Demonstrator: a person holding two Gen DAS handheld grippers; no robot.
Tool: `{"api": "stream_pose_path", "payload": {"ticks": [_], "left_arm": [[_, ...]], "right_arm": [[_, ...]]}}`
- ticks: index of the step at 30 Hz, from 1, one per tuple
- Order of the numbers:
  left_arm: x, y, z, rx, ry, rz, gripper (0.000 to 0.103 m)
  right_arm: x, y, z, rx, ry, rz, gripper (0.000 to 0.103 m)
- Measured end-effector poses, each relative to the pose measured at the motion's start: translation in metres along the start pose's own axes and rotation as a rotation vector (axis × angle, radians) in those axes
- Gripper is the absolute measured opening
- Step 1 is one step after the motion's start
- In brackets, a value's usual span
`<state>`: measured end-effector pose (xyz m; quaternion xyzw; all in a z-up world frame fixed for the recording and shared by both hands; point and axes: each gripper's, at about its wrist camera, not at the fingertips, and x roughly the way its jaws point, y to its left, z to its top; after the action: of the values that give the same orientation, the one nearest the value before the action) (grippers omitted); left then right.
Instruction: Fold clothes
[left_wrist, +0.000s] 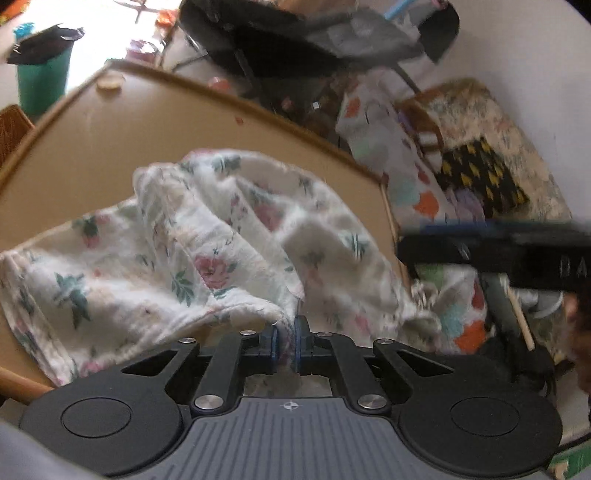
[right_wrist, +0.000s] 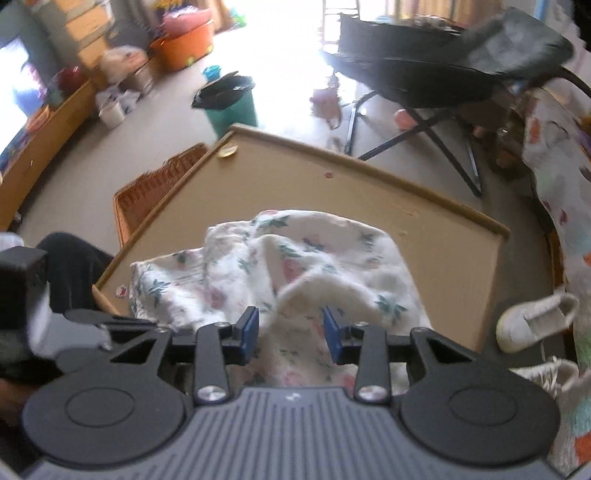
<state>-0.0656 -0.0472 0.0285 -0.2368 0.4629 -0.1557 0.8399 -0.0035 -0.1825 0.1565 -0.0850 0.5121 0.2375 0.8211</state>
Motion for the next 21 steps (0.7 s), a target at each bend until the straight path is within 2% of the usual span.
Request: {"api": "stream_pose_path", "payload": {"ticks": [5,8,11,21], "left_arm": [[0.016,0.002,-0.005,0.020,0.017,-0.013,0.008],[0.020,0.006,-0.008,0.000,0.007,-0.016,0.008],[0.023,0.008,-0.011,-0.009,0.009,-0.016,0.008],[0.030,0.011,-0.013,-0.048,0.015,-0.009,0.008]], "right_arm": [[0.020,0.019,0.015,-0.032,0.015,0.033,0.038],[0.033,0.030,0.031,-0.057,0.009,0.088,0.038],[0.055,0.044,0.046,-0.108,0.043,0.141,0.038],[0.124,0.079,0.062,-0.216,0.201,0.108,0.037]]}}
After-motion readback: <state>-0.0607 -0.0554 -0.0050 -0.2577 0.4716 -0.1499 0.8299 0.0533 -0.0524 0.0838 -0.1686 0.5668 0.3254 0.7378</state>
